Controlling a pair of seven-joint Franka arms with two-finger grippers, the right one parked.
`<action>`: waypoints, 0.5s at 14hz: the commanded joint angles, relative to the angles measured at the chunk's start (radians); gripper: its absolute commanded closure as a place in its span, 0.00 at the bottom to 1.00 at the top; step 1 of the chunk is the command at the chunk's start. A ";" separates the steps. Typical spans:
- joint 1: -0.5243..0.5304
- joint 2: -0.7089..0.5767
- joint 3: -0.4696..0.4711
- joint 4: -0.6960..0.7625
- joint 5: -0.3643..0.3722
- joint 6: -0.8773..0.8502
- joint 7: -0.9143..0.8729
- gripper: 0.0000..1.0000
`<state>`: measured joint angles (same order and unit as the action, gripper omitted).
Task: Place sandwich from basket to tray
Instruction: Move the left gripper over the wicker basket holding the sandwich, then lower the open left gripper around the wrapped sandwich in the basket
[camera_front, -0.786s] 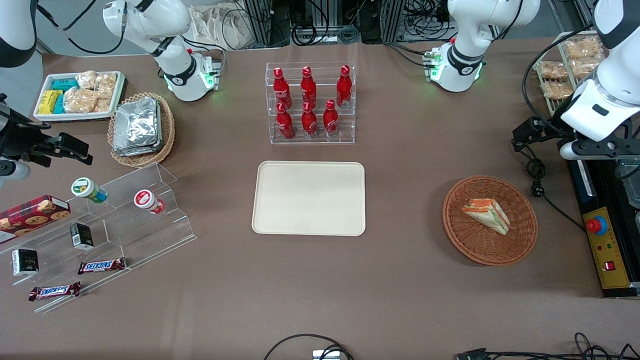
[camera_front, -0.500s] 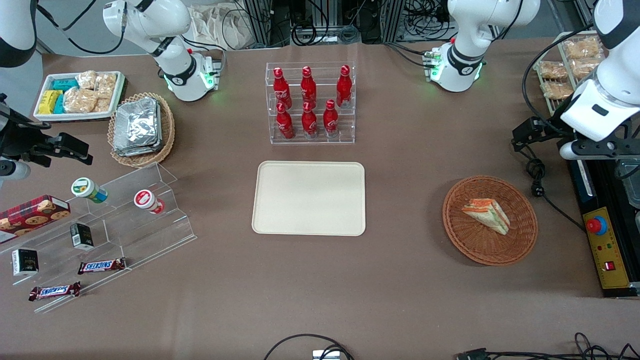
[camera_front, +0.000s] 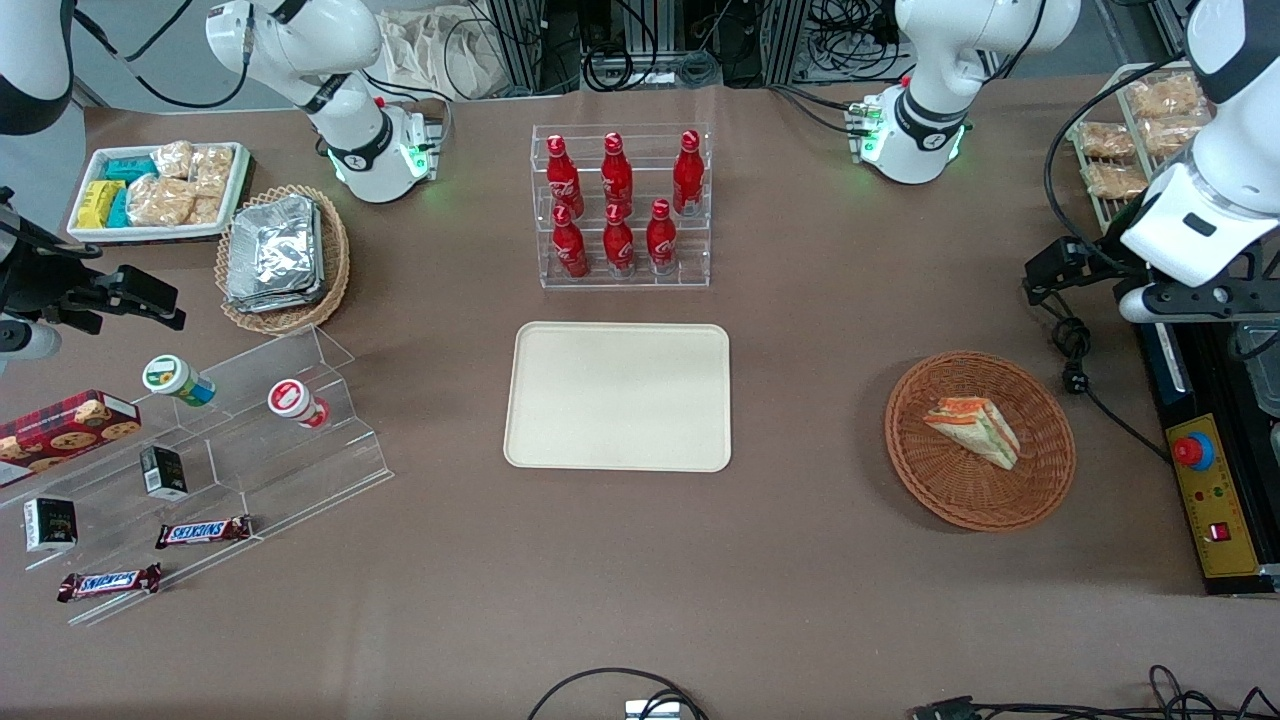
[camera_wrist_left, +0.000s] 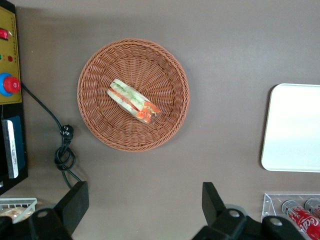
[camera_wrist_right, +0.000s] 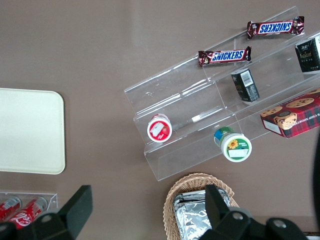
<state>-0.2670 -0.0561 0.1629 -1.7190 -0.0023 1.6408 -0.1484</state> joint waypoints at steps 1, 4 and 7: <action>0.014 0.019 -0.010 -0.001 0.005 0.008 -0.220 0.00; 0.014 0.068 -0.011 -0.001 -0.007 0.056 -0.466 0.00; 0.014 0.119 -0.010 -0.033 0.001 0.117 -0.607 0.00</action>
<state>-0.2658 0.0344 0.1620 -1.7307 -0.0032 1.7086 -0.6691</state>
